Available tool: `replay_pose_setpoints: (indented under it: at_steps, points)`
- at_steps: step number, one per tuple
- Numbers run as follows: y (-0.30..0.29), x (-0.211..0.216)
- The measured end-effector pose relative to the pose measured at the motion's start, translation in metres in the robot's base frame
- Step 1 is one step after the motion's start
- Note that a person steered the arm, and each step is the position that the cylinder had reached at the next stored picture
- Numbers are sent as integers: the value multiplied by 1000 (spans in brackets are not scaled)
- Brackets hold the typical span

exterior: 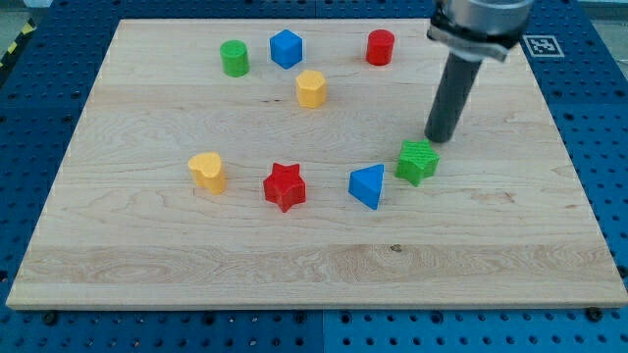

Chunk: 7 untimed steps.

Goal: Move the yellow hexagon above the red star

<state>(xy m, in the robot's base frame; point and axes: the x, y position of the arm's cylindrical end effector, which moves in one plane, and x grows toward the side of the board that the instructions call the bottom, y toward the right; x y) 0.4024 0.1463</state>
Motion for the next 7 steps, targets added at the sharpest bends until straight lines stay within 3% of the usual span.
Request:
replay_pose_setpoints:
  at_steps: [1, 2, 3, 7]
  points:
    - [-16, -45]
    - [-17, -49]
    - [-43, -80]
    - [-121, -93]
